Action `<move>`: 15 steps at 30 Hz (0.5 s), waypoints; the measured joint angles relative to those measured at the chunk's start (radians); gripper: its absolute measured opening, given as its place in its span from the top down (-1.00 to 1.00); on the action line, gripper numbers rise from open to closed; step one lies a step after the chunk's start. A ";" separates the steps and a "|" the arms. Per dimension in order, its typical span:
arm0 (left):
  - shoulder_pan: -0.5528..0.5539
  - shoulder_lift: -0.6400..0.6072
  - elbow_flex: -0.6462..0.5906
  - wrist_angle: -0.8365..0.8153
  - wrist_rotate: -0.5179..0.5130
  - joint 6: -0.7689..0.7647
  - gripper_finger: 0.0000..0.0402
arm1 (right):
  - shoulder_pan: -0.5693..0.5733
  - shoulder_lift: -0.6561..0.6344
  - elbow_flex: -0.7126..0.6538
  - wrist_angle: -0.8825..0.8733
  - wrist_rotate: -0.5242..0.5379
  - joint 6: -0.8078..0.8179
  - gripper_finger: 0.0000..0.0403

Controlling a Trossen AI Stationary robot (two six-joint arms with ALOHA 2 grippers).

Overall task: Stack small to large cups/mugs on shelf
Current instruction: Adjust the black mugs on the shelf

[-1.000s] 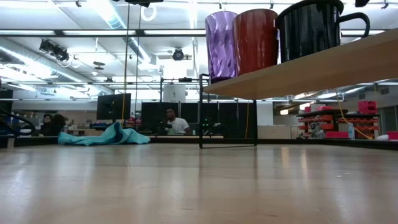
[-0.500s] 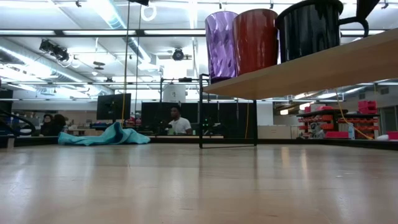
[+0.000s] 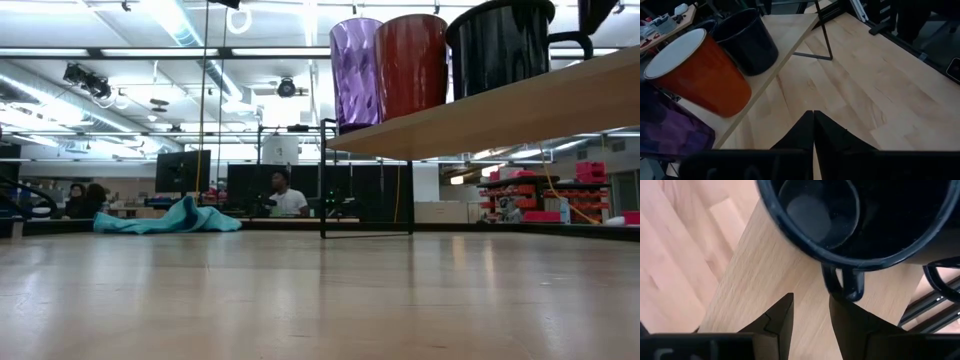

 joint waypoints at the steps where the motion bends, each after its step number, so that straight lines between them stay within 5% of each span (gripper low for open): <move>1: 0.000 0.000 0.000 0.002 0.000 0.000 0.92 | 0.000 -0.002 0.000 0.000 -0.005 -0.011 0.34; 9: 0.000 0.000 0.000 0.034 0.000 0.001 0.87 | 0.000 -0.057 0.000 0.001 -0.082 0.020 0.35; 15: 0.000 0.000 0.000 0.047 0.000 0.002 0.90 | 0.000 -0.129 0.000 0.002 -0.040 0.128 0.40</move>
